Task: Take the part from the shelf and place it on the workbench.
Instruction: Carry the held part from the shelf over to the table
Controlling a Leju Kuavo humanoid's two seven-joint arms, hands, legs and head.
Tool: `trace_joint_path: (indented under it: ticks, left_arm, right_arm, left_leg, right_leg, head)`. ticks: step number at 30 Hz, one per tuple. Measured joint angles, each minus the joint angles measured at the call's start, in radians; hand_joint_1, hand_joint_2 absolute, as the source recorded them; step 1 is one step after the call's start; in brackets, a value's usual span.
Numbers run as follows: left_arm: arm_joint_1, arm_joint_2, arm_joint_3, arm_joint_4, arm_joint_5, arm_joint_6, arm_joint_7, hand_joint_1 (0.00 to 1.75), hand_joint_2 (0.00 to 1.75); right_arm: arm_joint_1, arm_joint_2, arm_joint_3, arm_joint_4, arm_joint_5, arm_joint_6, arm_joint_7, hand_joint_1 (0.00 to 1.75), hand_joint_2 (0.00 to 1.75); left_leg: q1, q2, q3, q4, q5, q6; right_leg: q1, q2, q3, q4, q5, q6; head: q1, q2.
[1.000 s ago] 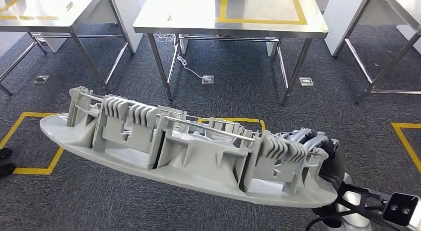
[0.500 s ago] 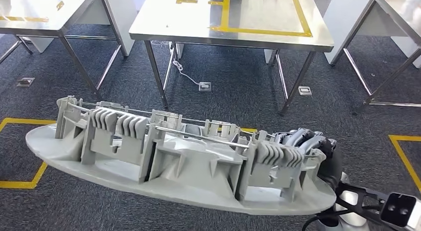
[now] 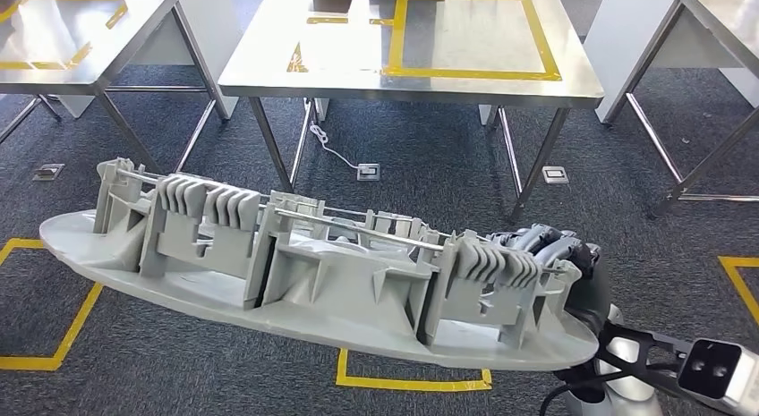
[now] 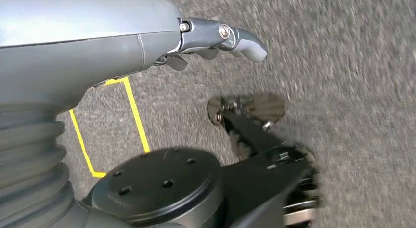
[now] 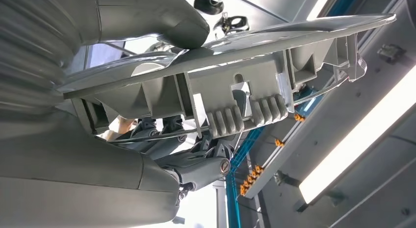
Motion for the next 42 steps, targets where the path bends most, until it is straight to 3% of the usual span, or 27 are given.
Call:
trace_joint_path:
  ticks: [2, 3, 4, 6, 8, 9, 12, 14, 16, 17, 18, 19, 21, 22, 23, 25, 28, 30, 32, 33, 34, 35, 37, 39, 42]
  left_arm:
    - [0.002, 0.0, 0.0, 0.0, 0.0, 0.0, 0.0, 0.0, 1.75]
    - [0.004, 0.0, 0.0, 0.0, 0.0, 0.0, 0.0, 0.0, 1.75]
    - [0.005, 0.001, 0.0, 0.0, 0.0, 0.0, 0.0, 0.0, 1.75]
    - [0.006, 0.002, 0.0, 0.0, 0.0, 0.001, 0.0, 0.0, 1.75]
    - [0.007, 0.003, 0.0, 0.0, 0.0, 0.001, 0.0, 0.0, 1.75]
    - [0.007, 0.003, 0.0, 0.0, 0.0, 0.001, 0.0, 0.0, 1.75]
    - [0.006, -0.001, 0.0, 0.0, 0.0, 0.001, 0.0, 0.0, 1.75]
    - [0.004, -0.003, 0.0, -0.001, 0.0, 0.002, -0.001, 0.0, 1.75]
    - [0.003, -0.003, 0.0, -0.002, 0.0, 0.003, -0.002, 0.0, 1.75]
    - [0.003, -0.003, 0.0, -0.003, 0.0, 0.003, -0.003, 0.0, 1.75]
    - [0.004, -0.003, 0.0, -0.003, 0.0, 0.003, -0.004, 0.0, 1.75]
    - [0.004, -0.003, 0.0, -0.003, 0.0, 0.003, -0.004, 0.0, 1.75]
    - [0.004, -0.004, 0.0, -0.003, 0.0, 0.003, -0.005, 0.0, 1.75]
    - [0.004, -0.005, 0.0, -0.003, 0.0, 0.003, -0.006, 0.0, 1.75]
    - [0.004, -0.005, 0.0, -0.003, 0.0, 0.003, -0.006, 0.0, 1.75]
    - [0.004, -0.005, 0.0, -0.004, 0.0, 0.003, -0.007, 0.0, 1.75]
    - [0.003, -0.004, 0.0, -0.005, 0.0, 0.003, -0.008, 0.0, 1.75]
    - [0.0, -0.003, 0.0, -0.005, 0.0, 0.002, -0.009, 0.0, 1.75]
    - [0.0, -0.003, 0.0, -0.005, -0.001, 0.002, -0.01, 0.0, 1.75]
    - [0.002, -0.003, 0.0, -0.005, -0.001, 0.001, -0.01, 0.0, 1.75]
    - [0.003, -0.002, 0.0, -0.005, -0.002, 0.001, -0.01, 0.0, 1.75]
    - [0.004, -0.001, 0.0, -0.005, -0.002, 0.001, -0.01, 0.0, 1.75]
    - [0.004, 0.002, 0.0, -0.005, -0.002, 0.001, -0.011, 0.0, 1.75]
    - [0.002, 0.003, 0.0, -0.006, -0.003, 0.001, -0.011, 0.0, 1.75]
    - [0.001, 0.002, 0.0, -0.006, -0.004, 0.001, -0.011, 0.0, 1.75]
  right_arm:
    - [-0.001, 0.003, 0.002, 0.002, 0.001, -0.004, 0.0, 1.75, 1.75]
    - [-0.001, 0.003, 0.002, 0.004, 0.001, -0.005, 0.0, 1.75, 1.75]
    - [-0.001, 0.003, 0.002, 0.005, 0.001, -0.007, 0.0, 1.75, 1.75]
    - [-0.003, 0.004, 0.002, 0.006, 0.001, -0.009, 0.0, 1.75, 1.75]
    - [-0.005, 0.005, 0.003, 0.006, 0.003, -0.011, 0.0, 1.75, 1.75]
    - [-0.006, 0.006, 0.003, 0.006, 0.005, -0.012, 0.0, 1.75, 1.75]
    - [-0.009, 0.01, 0.005, 0.005, 0.01, -0.019, 0.001, 1.75, 1.75]
    - [-0.013, 0.011, 0.007, 0.002, 0.011, -0.025, 0.0, 1.75, 1.75]
    - [-0.016, 0.011, 0.008, 0.002, 0.012, -0.029, 0.0, 1.75, 1.75]
    - [-0.015, 0.011, 0.008, 0.002, 0.012, -0.03, 0.0, 1.75, 1.75]
    - [-0.015, 0.011, 0.008, 0.002, 0.012, -0.031, 0.0, 1.75, 1.75]
    - [-0.015, 0.011, 0.008, 0.002, 0.012, -0.031, 0.0, 1.75, 1.75]
    - [-0.015, 0.011, 0.009, 0.002, 0.011, -0.031, 0.0, 1.75, 1.75]
    - [-0.016, 0.011, 0.009, 0.002, 0.011, -0.031, 0.0, 1.75, 1.75]
    - [-0.017, 0.012, 0.01, 0.002, 0.011, -0.031, 0.0, 1.75, 1.75]
    - [-0.02, 0.016, 0.01, 0.002, 0.012, -0.031, 0.0, 1.75, 1.75]
    - [-0.025, 0.026, 0.011, 0.002, 0.016, -0.032, 0.0, 1.75, 1.75]
    - [-0.031, 0.034, 0.012, 0.002, 0.018, -0.037, 0.0, 1.75, 1.75]
    - [-0.035, 0.04, 0.015, 0.002, 0.019, -0.044, 0.0, 1.75, 1.75]
    - [-0.036, 0.042, 0.016, 0.003, 0.02, -0.047, 0.0, 1.75, 1.75]
    - [-0.036, 0.043, 0.018, 0.004, 0.022, -0.05, 0.0, 1.75, 1.75]
    - [-0.036, 0.044, 0.021, 0.004, 0.025, -0.054, 0.0, 1.75, 1.75]
    - [-0.038, 0.046, 0.027, 0.004, 0.033, -0.065, 0.0, 1.75, 1.75]
    - [-0.041, 0.048, 0.034, 0.004, 0.038, -0.081, 0.0, 1.75, 1.75]
    - [-0.045, 0.049, 0.045, 0.004, 0.043, -0.104, 0.001, 1.75, 1.75]
  left_leg:
    - [0.001, 0.0, -0.072, 0.079, -0.05, -0.004]
    - [0.001, 0.0, -0.09, 0.077, -0.053, -0.004]
    - [0.001, 0.0, -0.093, 0.046, -0.034, -0.002]
    - [0.0, 0.001, -0.075, -0.075, 0.065, 0.002]
    - [-0.002, 0.003, -0.059, -0.162, 0.134, 0.011]
    - [-0.003, 0.004, -0.056, -0.178, 0.147, 0.018]
    - [0.0, 0.003, -0.035, -0.184, 0.142, 0.041]
    - [0.003, 0.002, -0.019, -0.189, 0.135, 0.051]
    - [0.002, 0.003, -0.009, -0.189, 0.123, 0.056]
    - [0.002, 0.004, -0.003, -0.189, 0.116, 0.056]
    - [0.002, 0.004, 0.004, -0.189, 0.109, 0.055]
    - [0.002, 0.004, 0.013, -0.189, 0.101, 0.054]
    - [0.002, 0.006, 0.033, -0.19, 0.086, 0.05]
    - [0.0, 0.006, 0.043, -0.19, 0.078, 0.046]
    - [-0.001, 0.008, 0.049, -0.191, 0.072, 0.041]
    - [-0.003, 0.012, 0.061, -0.188, 0.07, 0.028]
    - [-0.004, 0.015, 0.06, -0.156, 0.062, 0.01]
    - [-0.002, 0.013, 0.015, -0.071, 0.021, 0.003]
    - [0.0, 0.012, -0.06, 0.039, -0.03, -0.003]
    - [0.001, 0.012, -0.086, 0.065, -0.036, -0.007]
    - [0.002, 0.012, -0.097, 0.059, -0.022, -0.009]
    - [0.003, 0.012, -0.091, 0.018, 0.016, -0.01]
    - [0.006, 0.011, -0.052, -0.113, 0.103, -0.009]
    - [0.004, 0.01, -0.029, -0.186, 0.127, 0.002]
    - [0.003, 0.008, -0.022, -0.19, 0.129, 0.023]
  right_leg:
    - [0.0, 0.002, 0.021, 0.0, -0.02, -0.002]
    - [0.0, 0.003, 0.034, 0.0, -0.03, -0.001]
    - [0.0, 0.004, 0.049, 0.0, -0.042, 0.0]
    - [0.001, 0.004, 0.079, 0.001, -0.065, 0.005]
    - [0.004, 0.005, 0.098, 0.001, -0.088, 0.016]
    - [0.005, 0.006, 0.103, 0.005, -0.094, 0.023]
    - [0.006, 0.006, 0.108, 0.033, -0.097, 0.042]
    - [0.003, 0.004, 0.061, 0.115, -0.112, 0.052]
    - [0.0, 0.003, -0.023, 0.232, -0.161, 0.06]
    - [-0.002, 0.002, -0.059, 0.268, -0.183, 0.062]
    - [-0.002, 0.002, -0.082, 0.276, -0.188, 0.062]
    - [-0.002, 0.002, -0.087, 0.251, -0.167, 0.061]
    - [0.001, -0.007, -0.059, 0.128, -0.068, 0.049]
    - [0.005, -0.013, -0.043, 0.07, -0.034, 0.042]
    - [0.009, -0.018, -0.032, 0.032, -0.018, 0.037]
    - [0.013, -0.018, -0.026, 0.01, -0.019, 0.028]
    - [0.004, -0.008, 0.002, -0.005, 0.003, 0.012]
    - [0.001, -0.006, 0.016, -0.008, -0.001, 0.003]
    - [0.001, 0.0, 0.021, -0.008, -0.009, 0.0]
    - [0.0, 0.004, 0.025, -0.007, -0.014, 0.0]
    - [-0.001, 0.008, 0.03, -0.007, -0.019, 0.002]
    - [-0.002, 0.011, 0.037, -0.006, -0.025, 0.004]
    - [-0.003, 0.015, 0.05, -0.002, -0.039, 0.012]
    - [-0.002, 0.018, 0.055, 0.001, -0.052, 0.023]
    - [-0.001, 0.018, 0.058, 0.003, -0.066, 0.042]
  head:
    - [-0.002, 0.0]
    - [-0.003, 0.0]
    - [-0.004, 0.0]
    - [-0.006, 0.0]
    - [-0.008, 0.0]
    - [-0.008, 0.0]
    - [-0.007, 0.0]
    - [-0.003, 0.0]
    - [0.0, 0.0]
    - [0.001, 0.0]
    - [0.001, 0.0]
    - [0.002, 0.0]
    - [0.004, 0.0]
    - [0.005, 0.0]
    - [0.006, 0.0]
    - [0.007, 0.0]
    - [0.004, 0.0]
    - [-0.001, 0.0]
    - [-0.006, 0.0]
    - [-0.007, 0.0]
    - [-0.008, 0.0]
    - [-0.009, 0.0]
    - [-0.011, 0.0]
    - [-0.013, 0.0]
    - [-0.014, 0.0]
